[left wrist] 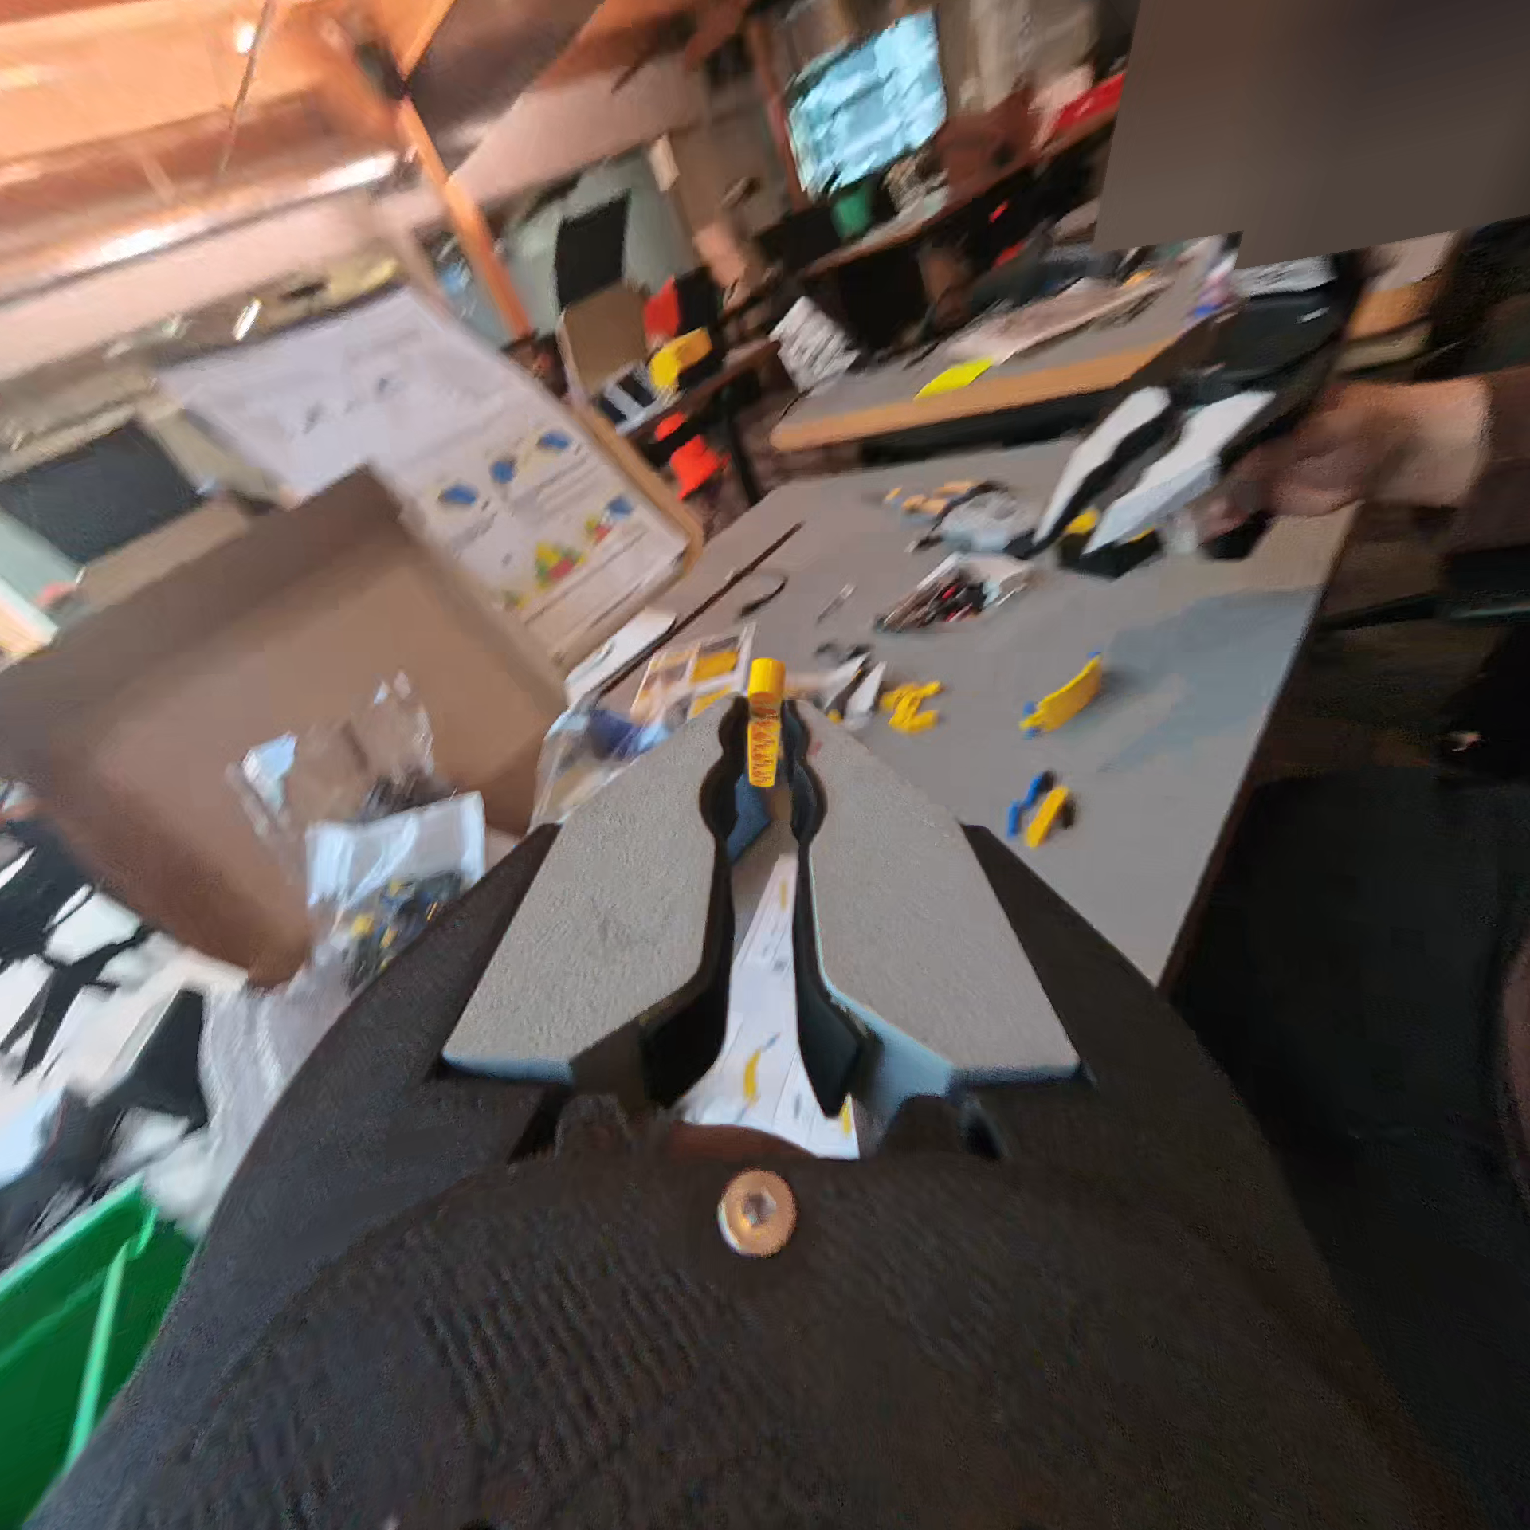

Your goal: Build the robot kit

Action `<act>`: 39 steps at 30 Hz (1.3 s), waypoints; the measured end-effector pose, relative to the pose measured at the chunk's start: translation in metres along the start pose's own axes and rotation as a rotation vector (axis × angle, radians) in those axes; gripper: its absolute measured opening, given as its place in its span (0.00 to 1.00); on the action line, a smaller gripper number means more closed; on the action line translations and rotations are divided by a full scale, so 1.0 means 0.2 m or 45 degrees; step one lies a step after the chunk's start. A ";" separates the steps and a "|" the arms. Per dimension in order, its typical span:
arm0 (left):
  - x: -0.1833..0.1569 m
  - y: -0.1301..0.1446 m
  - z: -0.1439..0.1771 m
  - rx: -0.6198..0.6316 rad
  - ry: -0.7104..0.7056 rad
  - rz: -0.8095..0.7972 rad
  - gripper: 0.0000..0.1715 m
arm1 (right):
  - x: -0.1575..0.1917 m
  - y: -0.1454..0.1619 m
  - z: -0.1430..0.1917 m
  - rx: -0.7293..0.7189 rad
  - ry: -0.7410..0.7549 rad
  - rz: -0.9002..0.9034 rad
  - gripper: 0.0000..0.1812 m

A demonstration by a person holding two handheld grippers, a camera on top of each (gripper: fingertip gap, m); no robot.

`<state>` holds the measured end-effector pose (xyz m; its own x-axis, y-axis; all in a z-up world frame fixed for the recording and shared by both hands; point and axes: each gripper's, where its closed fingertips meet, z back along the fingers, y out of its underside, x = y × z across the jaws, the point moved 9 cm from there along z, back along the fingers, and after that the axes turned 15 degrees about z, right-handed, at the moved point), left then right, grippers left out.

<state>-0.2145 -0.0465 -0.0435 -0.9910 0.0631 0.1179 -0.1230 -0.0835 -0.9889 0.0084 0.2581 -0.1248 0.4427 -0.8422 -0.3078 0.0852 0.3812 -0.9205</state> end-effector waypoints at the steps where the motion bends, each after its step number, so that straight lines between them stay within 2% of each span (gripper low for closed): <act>1: -0.07 -0.04 -0.02 -0.070 0.103 -0.027 0.03 | 0.01 -0.08 -0.01 -0.045 -0.028 0.017 0.15; 5: -0.33 -0.15 -0.12 -0.301 0.496 -0.105 0.02 | 0.10 -0.44 -0.07 -0.169 -0.151 0.244 0.20; 8: -0.43 -0.19 -0.19 -0.416 0.621 -0.136 0.03 | 0.22 -0.66 -0.10 -0.236 -0.216 0.499 0.22; 11: -0.46 -0.22 -0.23 -0.507 0.698 -0.122 0.03 | 0.29 -0.79 -0.09 -0.292 -0.248 0.651 0.17; 13: -0.47 -0.23 -0.23 -0.578 0.750 -0.100 0.03 | 0.31 -0.81 -0.09 -0.236 -0.263 0.737 0.16; 16: -0.48 -0.24 -0.23 -0.629 0.788 -0.089 0.03 | 0.32 -0.84 -0.09 -0.212 -0.242 0.814 0.04; 18: -0.48 -0.23 -0.24 -0.634 0.793 -0.070 0.03 | 0.32 -0.84 -0.08 -0.212 -0.230 0.851 0.04; 24: -0.43 -0.18 -0.28 -0.469 0.596 -0.120 0.03 | 0.28 -0.80 -0.07 -0.050 -0.143 0.908 0.04; 27: -0.43 -0.14 -0.30 -0.298 0.559 -0.161 0.14 | 0.28 -0.76 -0.08 0.041 -0.131 0.912 0.04; 28: -0.43 -0.14 -0.30 -0.267 0.559 -0.174 0.15 | 0.27 -0.74 -0.09 0.083 -0.121 0.919 0.04; 29: -0.43 -0.13 -0.30 -0.254 0.560 -0.188 0.15 | 0.27 -0.72 -0.10 0.122 -0.111 0.922 0.04; 32: -0.43 -0.11 -0.32 -0.228 0.538 -0.229 0.05 | 0.27 -0.69 -0.12 0.182 -0.120 0.917 0.04; 35: -0.45 -0.08 -0.35 -0.149 0.528 -0.271 0.07 | 0.29 -0.67 -0.14 0.218 -0.130 0.929 0.04; 39: -0.46 -0.06 -0.36 -0.119 0.485 -0.337 0.04 | 0.30 -0.66 -0.14 0.241 -0.136 0.939 0.04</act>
<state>-0.1172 0.0206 -0.0487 -0.8345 0.4316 0.3425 -0.3459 0.0735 -0.9354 -0.0019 0.1462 -0.0291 0.5275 -0.3069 -0.7922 -0.1187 0.8967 -0.4264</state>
